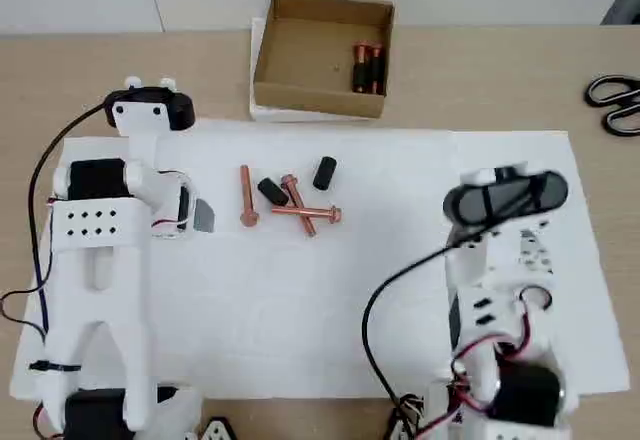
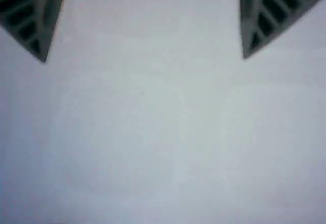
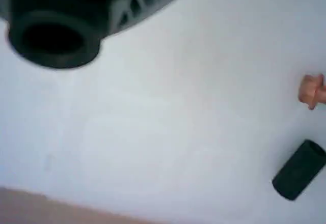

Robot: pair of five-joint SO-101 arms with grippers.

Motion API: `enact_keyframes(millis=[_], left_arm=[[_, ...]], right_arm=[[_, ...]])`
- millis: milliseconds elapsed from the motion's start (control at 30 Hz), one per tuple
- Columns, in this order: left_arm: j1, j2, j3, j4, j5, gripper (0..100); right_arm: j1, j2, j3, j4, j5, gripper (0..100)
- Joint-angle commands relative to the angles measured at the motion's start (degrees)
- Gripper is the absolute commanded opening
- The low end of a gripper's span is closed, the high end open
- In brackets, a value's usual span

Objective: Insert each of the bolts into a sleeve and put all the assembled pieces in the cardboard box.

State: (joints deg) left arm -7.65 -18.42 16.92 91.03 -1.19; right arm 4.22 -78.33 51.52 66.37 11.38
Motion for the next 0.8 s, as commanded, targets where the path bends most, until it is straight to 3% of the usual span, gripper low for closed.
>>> enact_keyframes(millis=[0, 300, 500, 767], left_arm=[[0.5, 0.2, -2.7, -3.3, 2.2, 23], [5.6, 2.2, -1.7, -12.7, 8.7, 23], [8.9, 15.1, -3.5, -20.6, 11.7, 23], [9.5, 32.3, -14.6, -21.1, 16.5, 23]], right_arm=[[0.3, 12.8, -11.9, 4.4, 0.2, 0.4], [0.3, 31.6, -26.1, 15.8, 0.1, 0.4], [0.3, 32.3, -29.1, 16.1, 0.1, 0.4], [0.3, 32.1, -29.2, 16.1, 0.1, 0.4]])
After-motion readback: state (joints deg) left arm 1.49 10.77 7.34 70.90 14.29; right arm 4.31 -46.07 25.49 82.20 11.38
